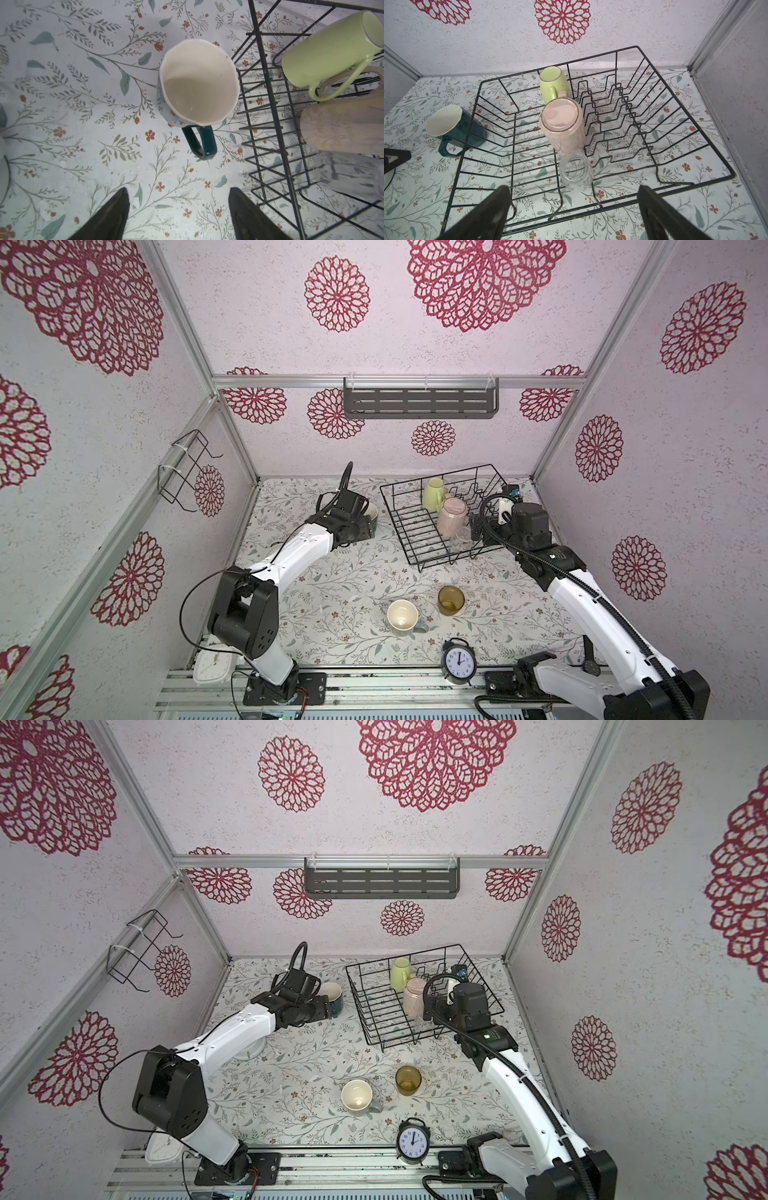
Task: Load the cups into the dish rack
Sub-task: 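Open and raise the right gripper while the left reaches toward the dark green mug, then lower the left gripper into the dark green mug and grasp its rim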
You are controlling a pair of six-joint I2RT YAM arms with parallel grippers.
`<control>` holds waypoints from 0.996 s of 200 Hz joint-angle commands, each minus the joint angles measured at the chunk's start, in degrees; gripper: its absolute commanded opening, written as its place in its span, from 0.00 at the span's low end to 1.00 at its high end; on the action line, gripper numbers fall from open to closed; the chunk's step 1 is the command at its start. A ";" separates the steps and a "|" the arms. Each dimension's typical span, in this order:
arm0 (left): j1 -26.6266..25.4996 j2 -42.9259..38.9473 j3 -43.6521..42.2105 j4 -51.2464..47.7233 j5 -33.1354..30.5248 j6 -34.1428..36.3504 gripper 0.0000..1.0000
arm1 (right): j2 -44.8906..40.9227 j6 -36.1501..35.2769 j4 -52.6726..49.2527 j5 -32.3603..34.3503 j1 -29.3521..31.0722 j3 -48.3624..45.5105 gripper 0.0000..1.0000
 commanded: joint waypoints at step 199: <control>0.45 17.39 10.69 -4.76 -1.21 4.25 0.48 | -6.79 -0.42 -0.57 -2.32 -0.15 -1.43 0.99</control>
